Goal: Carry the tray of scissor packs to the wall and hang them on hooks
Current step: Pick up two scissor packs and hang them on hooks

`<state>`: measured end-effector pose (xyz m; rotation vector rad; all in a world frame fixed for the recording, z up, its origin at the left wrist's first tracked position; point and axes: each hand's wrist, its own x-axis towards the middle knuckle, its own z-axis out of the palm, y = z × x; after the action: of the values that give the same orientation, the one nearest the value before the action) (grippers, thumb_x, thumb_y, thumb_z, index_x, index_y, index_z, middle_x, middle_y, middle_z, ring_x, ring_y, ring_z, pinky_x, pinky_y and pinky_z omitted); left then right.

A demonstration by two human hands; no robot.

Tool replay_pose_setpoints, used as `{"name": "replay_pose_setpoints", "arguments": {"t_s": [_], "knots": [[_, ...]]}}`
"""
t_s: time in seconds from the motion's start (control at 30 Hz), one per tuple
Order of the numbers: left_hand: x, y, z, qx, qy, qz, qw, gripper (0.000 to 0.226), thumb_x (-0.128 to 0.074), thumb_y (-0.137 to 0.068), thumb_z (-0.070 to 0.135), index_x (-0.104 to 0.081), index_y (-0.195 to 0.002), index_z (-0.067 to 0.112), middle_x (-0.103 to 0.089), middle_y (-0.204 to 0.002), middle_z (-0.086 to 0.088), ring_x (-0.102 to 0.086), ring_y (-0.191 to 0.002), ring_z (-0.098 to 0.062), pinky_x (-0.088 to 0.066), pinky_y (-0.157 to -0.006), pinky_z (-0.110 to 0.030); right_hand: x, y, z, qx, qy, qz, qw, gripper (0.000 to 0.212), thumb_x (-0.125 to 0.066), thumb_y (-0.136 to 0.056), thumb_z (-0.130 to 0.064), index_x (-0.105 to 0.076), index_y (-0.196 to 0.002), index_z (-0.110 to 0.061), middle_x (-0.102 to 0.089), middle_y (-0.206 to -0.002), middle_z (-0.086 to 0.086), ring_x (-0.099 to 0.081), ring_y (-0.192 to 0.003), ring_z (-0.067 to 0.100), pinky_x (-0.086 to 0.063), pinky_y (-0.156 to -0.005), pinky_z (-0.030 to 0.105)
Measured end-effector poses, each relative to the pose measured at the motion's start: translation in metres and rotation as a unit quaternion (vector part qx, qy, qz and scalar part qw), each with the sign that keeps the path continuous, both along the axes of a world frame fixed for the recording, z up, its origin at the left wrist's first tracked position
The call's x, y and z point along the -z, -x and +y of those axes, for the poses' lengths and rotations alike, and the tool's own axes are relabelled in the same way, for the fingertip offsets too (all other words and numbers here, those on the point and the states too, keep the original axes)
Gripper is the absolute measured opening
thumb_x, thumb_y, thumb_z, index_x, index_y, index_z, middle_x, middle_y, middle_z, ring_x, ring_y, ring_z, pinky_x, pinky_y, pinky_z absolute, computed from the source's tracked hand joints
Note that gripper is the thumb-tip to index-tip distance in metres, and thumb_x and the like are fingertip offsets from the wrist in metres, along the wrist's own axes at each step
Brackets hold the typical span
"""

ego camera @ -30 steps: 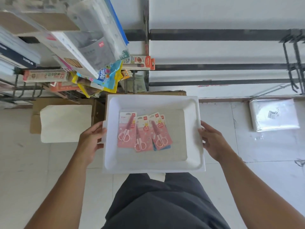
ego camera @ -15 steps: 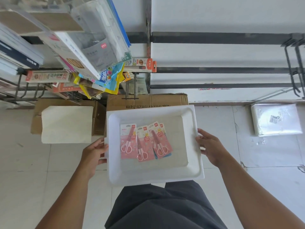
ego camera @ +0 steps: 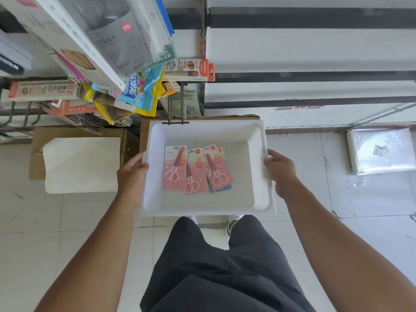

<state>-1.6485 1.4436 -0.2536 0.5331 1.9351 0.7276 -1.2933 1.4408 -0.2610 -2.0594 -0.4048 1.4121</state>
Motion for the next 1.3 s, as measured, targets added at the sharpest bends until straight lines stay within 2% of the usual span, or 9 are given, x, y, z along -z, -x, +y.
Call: {"name": "replay_pose_setpoints", "arguments": {"t_s": [0.1,0.2,0.33,0.47,0.83,0.97,1.07,1.2,1.3], "knots": [[-0.001,0.000,-0.001,-0.001,-0.008,0.000,1.000,0.042,-0.058,-0.094,0.005,-0.063,-0.134,0.018,-0.067,-0.120,0.000,-0.066,-0.106,-0.022,-0.053,-0.080,-0.027,-0.003,0.012,-0.004,-0.050,-0.009,-0.121,0.991,0.052,-0.054,-0.095,-0.007,-0.051,-0.145,-0.021,-0.055,-0.131,0.007,-0.058,-0.108,0.026,-0.052,-0.084,0.032],[-0.006,-0.009,-0.004,0.026,-0.026,0.066,0.997,0.029,-0.057,-0.095,0.010,-0.066,-0.120,0.022,-0.067,-0.116,0.004,-0.060,-0.111,-0.021,-0.047,-0.080,-0.024,-0.013,0.038,-0.012,-0.181,-0.038,-0.311,0.932,0.052,-0.055,-0.094,-0.016,-0.047,-0.145,-0.021,-0.045,-0.148,0.007,-0.042,-0.133,0.032,-0.032,-0.111,0.046],[-0.003,-0.018,-0.011,0.170,-0.119,0.308,0.928,0.032,-0.062,-0.090,0.014,-0.066,-0.122,0.009,-0.068,-0.125,-0.011,-0.059,-0.116,-0.033,-0.045,-0.092,-0.041,-0.013,0.076,-0.018,-0.304,-0.057,-0.352,0.884,0.046,-0.055,-0.095,-0.026,-0.051,-0.140,-0.024,-0.048,-0.148,0.001,-0.039,-0.136,0.027,-0.022,-0.112,0.045],[0.009,-0.040,-0.015,0.324,-0.175,0.331,0.869,0.028,-0.068,-0.087,0.015,-0.065,-0.114,0.006,-0.070,-0.113,-0.011,-0.062,-0.106,-0.033,-0.047,-0.090,-0.042,-0.002,0.100,-0.022,-0.380,-0.067,-0.354,0.852,0.045,-0.052,-0.095,-0.028,-0.049,-0.139,-0.023,-0.046,-0.149,0.000,-0.036,-0.138,0.025,-0.021,-0.113,0.043],[0.088,-0.083,0.016,0.357,0.153,0.240,0.890,0.055,-0.044,-0.101,0.028,-0.033,-0.149,0.004,-0.037,-0.151,-0.016,-0.038,-0.133,-0.037,-0.041,-0.104,-0.047,0.046,0.120,-0.017,-0.371,0.023,-0.245,0.896,0.054,-0.050,-0.093,-0.026,-0.041,-0.147,-0.023,-0.045,-0.149,0.002,-0.042,-0.132,0.028,-0.033,-0.108,0.044],[0.102,-0.094,0.026,0.358,0.140,0.303,0.872,0.046,-0.044,-0.100,0.025,-0.044,-0.143,0.007,-0.021,-0.162,-0.014,-0.027,-0.142,-0.038,-0.028,-0.114,-0.049,0.064,0.120,-0.017,-0.375,0.034,-0.255,0.891,0.056,-0.052,-0.091,-0.028,-0.041,-0.146,-0.019,-0.048,-0.143,0.004,-0.045,-0.126,0.029,-0.036,-0.102,0.043],[0.108,-0.091,0.024,0.344,0.099,0.339,0.870,0.039,-0.050,-0.099,0.024,-0.055,-0.136,0.011,-0.033,-0.157,-0.013,-0.045,-0.130,-0.037,-0.039,-0.105,-0.050,0.074,0.123,-0.015,-0.377,0.041,-0.275,0.883,0.061,-0.058,-0.088,-0.034,-0.039,-0.144,-0.017,-0.048,-0.138,0.006,-0.046,-0.121,0.032,-0.037,-0.099,0.043],[0.117,-0.086,0.017,0.254,0.033,0.283,0.924,0.026,-0.065,-0.090,0.020,-0.064,-0.114,0.010,-0.055,-0.131,-0.014,-0.061,-0.112,-0.035,-0.051,-0.091,-0.052,0.082,0.126,-0.009,-0.375,0.045,-0.295,0.878,0.065,-0.066,-0.083,-0.037,-0.040,-0.138,-0.016,-0.047,-0.132,0.008,-0.047,-0.117,0.032,-0.040,-0.097,0.043],[0.111,-0.097,0.017,0.202,0.087,0.242,0.945,0.052,-0.071,-0.085,0.019,-0.049,-0.132,0.016,-0.045,-0.138,-0.018,-0.051,-0.119,-0.039,-0.042,-0.098,-0.047,0.086,0.127,-0.008,-0.379,0.043,-0.310,0.871,0.069,-0.069,-0.080,-0.038,-0.038,-0.137,-0.013,-0.047,-0.130,0.009,-0.048,-0.114,0.032,-0.043,-0.095,0.042]]}}
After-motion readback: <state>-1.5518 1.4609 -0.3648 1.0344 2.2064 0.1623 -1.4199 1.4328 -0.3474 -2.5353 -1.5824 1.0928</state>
